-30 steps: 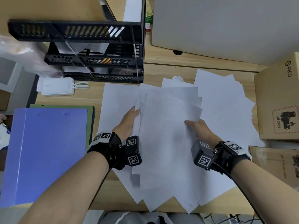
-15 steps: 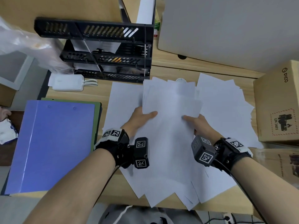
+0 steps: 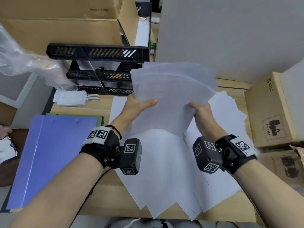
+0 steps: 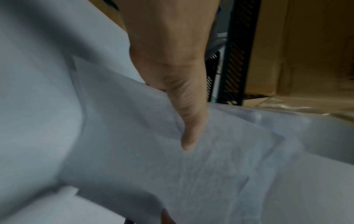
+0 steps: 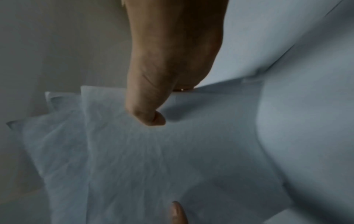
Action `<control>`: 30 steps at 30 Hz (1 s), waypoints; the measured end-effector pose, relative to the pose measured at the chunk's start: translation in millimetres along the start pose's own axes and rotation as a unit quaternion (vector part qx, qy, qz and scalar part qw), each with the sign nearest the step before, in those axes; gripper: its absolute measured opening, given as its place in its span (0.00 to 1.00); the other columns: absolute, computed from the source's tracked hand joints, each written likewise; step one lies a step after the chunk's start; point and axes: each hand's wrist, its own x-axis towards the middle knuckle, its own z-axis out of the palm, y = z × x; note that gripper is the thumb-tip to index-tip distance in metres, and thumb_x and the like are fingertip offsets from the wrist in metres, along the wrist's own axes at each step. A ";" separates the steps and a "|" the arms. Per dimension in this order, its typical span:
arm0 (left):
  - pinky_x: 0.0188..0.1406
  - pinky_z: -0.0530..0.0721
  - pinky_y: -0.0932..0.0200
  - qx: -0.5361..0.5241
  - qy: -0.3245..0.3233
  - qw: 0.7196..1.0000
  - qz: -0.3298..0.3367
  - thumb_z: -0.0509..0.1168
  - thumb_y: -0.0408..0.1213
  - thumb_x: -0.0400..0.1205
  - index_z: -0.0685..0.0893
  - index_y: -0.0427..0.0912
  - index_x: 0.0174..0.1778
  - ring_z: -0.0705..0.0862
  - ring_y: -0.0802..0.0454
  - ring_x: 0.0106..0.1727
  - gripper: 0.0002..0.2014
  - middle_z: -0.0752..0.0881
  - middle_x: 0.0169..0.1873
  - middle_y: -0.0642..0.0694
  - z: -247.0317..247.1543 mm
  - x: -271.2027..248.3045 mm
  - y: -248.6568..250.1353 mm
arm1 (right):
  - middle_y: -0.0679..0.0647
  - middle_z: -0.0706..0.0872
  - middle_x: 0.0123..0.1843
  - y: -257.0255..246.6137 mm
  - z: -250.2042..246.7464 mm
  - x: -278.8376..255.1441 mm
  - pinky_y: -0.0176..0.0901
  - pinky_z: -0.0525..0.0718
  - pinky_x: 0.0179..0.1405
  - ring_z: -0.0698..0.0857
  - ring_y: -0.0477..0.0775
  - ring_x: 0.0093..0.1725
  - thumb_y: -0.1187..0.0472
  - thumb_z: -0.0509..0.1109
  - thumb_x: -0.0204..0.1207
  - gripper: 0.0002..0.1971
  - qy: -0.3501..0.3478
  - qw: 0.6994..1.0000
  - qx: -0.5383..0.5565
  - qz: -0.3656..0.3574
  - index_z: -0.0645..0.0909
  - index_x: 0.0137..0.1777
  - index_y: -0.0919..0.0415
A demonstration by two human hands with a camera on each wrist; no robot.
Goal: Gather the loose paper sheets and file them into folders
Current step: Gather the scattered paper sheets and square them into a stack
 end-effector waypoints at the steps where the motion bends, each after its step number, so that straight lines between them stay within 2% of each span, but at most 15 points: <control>1: 0.55 0.85 0.62 0.012 0.011 0.999 -0.030 0.77 0.31 0.74 0.85 0.43 0.61 0.88 0.52 0.58 0.20 0.90 0.56 0.47 -3.1 -1.3 -8.9 | 0.55 0.90 0.55 12.3 -2.0 -2.9 0.46 0.84 0.52 0.87 0.59 0.58 0.75 0.64 0.74 0.15 -0.012 0.999 -0.023 0.020 0.84 0.57 0.63; 2: 0.53 0.85 0.63 0.023 0.020 0.998 -0.053 0.77 0.30 0.74 0.85 0.43 0.60 0.88 0.52 0.57 0.19 0.90 0.55 0.48 -5.1 -2.8 -15.9 | 0.56 0.89 0.55 22.9 -3.9 -5.6 0.48 0.83 0.53 0.86 0.61 0.59 0.76 0.63 0.73 0.15 -0.019 0.998 -0.039 0.036 0.84 0.55 0.63; 4: 0.50 0.84 0.64 0.041 0.034 0.996 -0.070 0.76 0.29 0.74 0.86 0.42 0.59 0.88 0.51 0.55 0.17 0.90 0.54 0.47 -5.2 -3.4 -23.2 | 0.54 0.87 0.52 32.5 -3.8 -10.5 0.45 0.81 0.50 0.83 0.58 0.56 0.76 0.63 0.70 0.16 -0.022 0.998 -0.044 0.048 0.82 0.52 0.58; 8: 0.46 0.85 0.67 0.045 0.063 0.996 -0.044 0.74 0.26 0.74 0.86 0.42 0.57 0.88 0.54 0.51 0.16 0.90 0.52 0.47 5.0 5.4 -8.8 | 0.47 0.86 0.46 11.5 6.0 -9.5 0.30 0.80 0.37 0.83 0.44 0.44 0.78 0.62 0.72 0.18 0.005 1.000 -0.013 0.025 0.80 0.53 0.57; 11: 0.46 0.86 0.62 -0.003 0.096 0.995 -0.017 0.70 0.25 0.75 0.86 0.42 0.53 0.88 0.54 0.46 0.13 0.90 0.48 0.47 13.0 11.9 12.8 | 0.46 0.86 0.41 -16.5 7.4 -3.1 0.27 0.80 0.30 0.83 0.42 0.38 0.77 0.59 0.73 0.16 0.025 1.000 0.009 -0.008 0.82 0.48 0.57; 14: 0.39 0.85 0.65 -0.023 0.095 0.995 0.011 0.67 0.24 0.76 0.84 0.39 0.56 0.88 0.57 0.43 0.14 0.89 0.46 0.49 13.7 10.9 20.5 | 0.46 0.84 0.39 -22.3 2.5 -0.1 0.30 0.78 0.33 0.81 0.44 0.37 0.77 0.57 0.72 0.16 0.033 0.999 0.014 -0.021 0.80 0.41 0.56; 17: 0.40 0.84 0.68 0.011 0.090 0.996 0.025 0.64 0.20 0.77 0.81 0.42 0.57 0.88 0.63 0.45 0.17 0.88 0.48 0.51 7.9 4.3 6.7 | 0.47 0.82 0.42 -3.2 -4.3 -1.9 0.35 0.76 0.38 0.79 0.45 0.40 0.77 0.56 0.73 0.15 0.020 1.000 -0.013 0.008 0.78 0.43 0.57; 20: 0.39 0.81 0.72 0.033 0.105 0.994 0.005 0.61 0.18 0.76 0.81 0.40 0.59 0.86 0.64 0.45 0.19 0.88 0.46 0.53 2.8 1.2 -8.6 | 0.46 0.81 0.42 16.0 -8.6 -2.0 0.35 0.73 0.38 0.77 0.45 0.41 0.77 0.55 0.74 0.16 0.019 0.999 -0.029 0.033 0.77 0.41 0.55; 22: 0.38 0.79 0.73 0.057 0.092 0.994 -0.012 0.60 0.18 0.75 0.81 0.41 0.57 0.84 0.65 0.43 0.19 0.87 0.45 0.54 4.8 0.6 -11.2 | 0.47 0.80 0.42 20.2 -8.7 0.3 0.34 0.73 0.38 0.75 0.47 0.42 0.78 0.54 0.74 0.17 0.024 0.999 -0.026 0.040 0.77 0.42 0.56; 24: 0.39 0.79 0.71 0.077 0.083 0.993 -0.020 0.59 0.18 0.75 0.81 0.42 0.55 0.83 0.63 0.44 0.19 0.86 0.44 0.54 9.8 0.7 -10.3 | 0.48 0.78 0.42 18.9 -6.4 3.1 0.35 0.72 0.39 0.74 0.49 0.43 0.80 0.53 0.73 0.17 0.016 0.998 -0.033 0.042 0.75 0.43 0.58; 27: 0.42 0.79 0.62 0.082 0.088 0.992 -0.029 0.59 0.18 0.74 0.79 0.41 0.55 0.82 0.55 0.47 0.18 0.85 0.44 0.51 14.4 3.0 -9.8 | 0.50 0.79 0.44 12.8 -3.7 5.8 0.38 0.72 0.40 0.75 0.48 0.42 0.81 0.53 0.72 0.19 0.000 0.998 -0.040 0.042 0.76 0.43 0.57; 30: 0.42 0.79 0.62 0.074 0.087 0.993 -0.033 0.59 0.18 0.75 0.79 0.40 0.55 0.82 0.54 0.48 0.18 0.85 0.45 0.50 11.8 3.8 -9.9 | 0.49 0.82 0.47 12.4 -8.3 9.3 0.36 0.75 0.41 0.77 0.45 0.43 0.79 0.54 0.74 0.18 0.003 0.998 -0.042 0.037 0.78 0.51 0.59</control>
